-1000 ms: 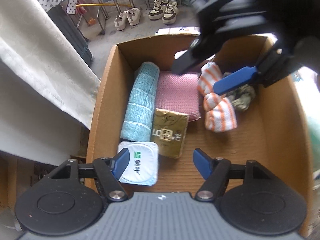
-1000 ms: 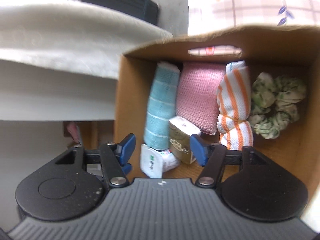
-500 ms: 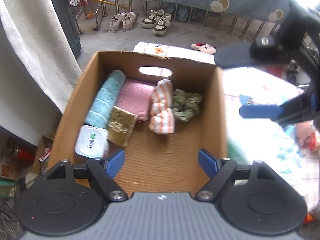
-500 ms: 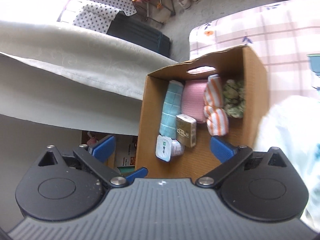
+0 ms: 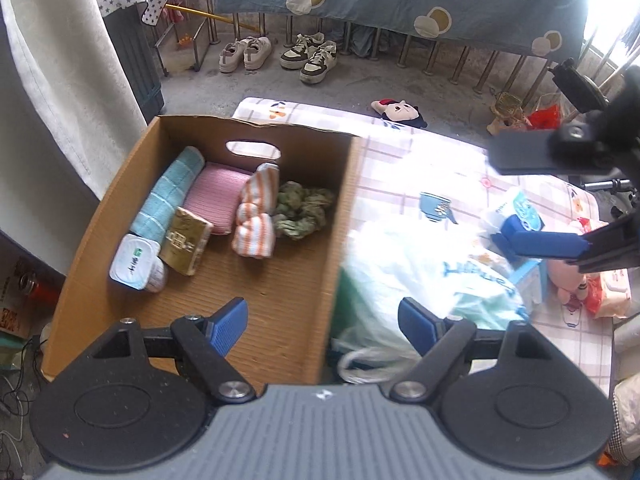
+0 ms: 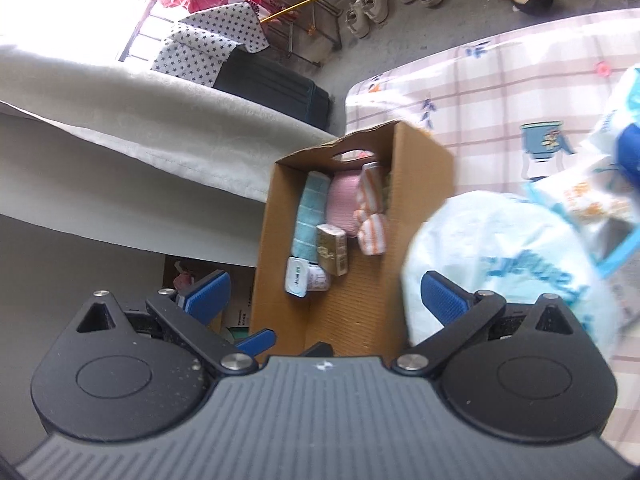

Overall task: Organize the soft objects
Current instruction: 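Open both tools and withdraw from the box toward the table, then reach the left tool to the blue medicine box while the right tool reaches the cotton swab pack, then grasp the medicine box with the left tool while the right tool lifts the swab pack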

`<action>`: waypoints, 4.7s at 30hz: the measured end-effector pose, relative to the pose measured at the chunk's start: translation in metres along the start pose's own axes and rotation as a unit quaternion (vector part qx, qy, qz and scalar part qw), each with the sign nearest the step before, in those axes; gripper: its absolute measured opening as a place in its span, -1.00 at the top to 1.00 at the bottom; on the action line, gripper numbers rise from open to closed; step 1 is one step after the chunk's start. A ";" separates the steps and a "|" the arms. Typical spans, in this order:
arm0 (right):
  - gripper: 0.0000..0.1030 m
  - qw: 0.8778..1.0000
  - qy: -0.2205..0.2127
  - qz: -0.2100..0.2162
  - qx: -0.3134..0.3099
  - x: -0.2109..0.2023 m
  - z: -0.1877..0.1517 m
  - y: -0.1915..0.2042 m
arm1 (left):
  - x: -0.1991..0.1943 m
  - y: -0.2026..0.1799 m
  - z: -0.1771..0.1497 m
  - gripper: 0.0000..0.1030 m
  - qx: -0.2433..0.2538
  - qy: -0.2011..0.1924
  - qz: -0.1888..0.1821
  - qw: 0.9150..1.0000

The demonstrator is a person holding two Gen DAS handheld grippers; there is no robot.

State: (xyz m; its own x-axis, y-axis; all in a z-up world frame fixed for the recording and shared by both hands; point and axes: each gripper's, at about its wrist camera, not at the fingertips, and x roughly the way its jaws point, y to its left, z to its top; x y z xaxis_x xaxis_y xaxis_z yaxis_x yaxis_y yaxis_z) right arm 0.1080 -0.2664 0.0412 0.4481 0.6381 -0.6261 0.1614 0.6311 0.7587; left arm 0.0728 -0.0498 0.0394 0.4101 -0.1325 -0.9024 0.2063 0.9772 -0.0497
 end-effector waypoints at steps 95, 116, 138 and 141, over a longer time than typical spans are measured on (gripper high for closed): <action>-0.95 0.919 0.172 -0.030 -0.353 -0.007 0.112 -0.140 | 0.146 -0.270 -0.110 -0.45 0.151 0.128 -0.027 0.980; -0.67 0.604 0.417 -0.071 -0.676 0.149 0.051 -0.114 | 0.146 -0.239 -0.139 -0.44 0.128 0.114 -0.043 0.984; 0.08 0.928 0.148 0.071 -0.334 0.007 0.165 -0.130 | 0.149 -0.249 -0.131 -0.44 0.149 0.100 -0.037 0.983; 0.08 0.955 0.117 0.083 -0.261 -0.028 0.154 -0.154 | 0.149 -0.250 -0.130 -0.44 0.149 0.097 -0.036 0.983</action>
State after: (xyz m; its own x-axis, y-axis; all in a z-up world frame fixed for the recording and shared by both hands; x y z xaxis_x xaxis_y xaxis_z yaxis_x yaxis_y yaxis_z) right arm 0.2058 -0.4495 -0.0305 0.2101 0.7911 -0.5745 -0.3818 0.6073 0.6967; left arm -0.0333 -0.2926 -0.1380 0.2146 -0.1375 -0.9670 0.4916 0.8707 -0.0147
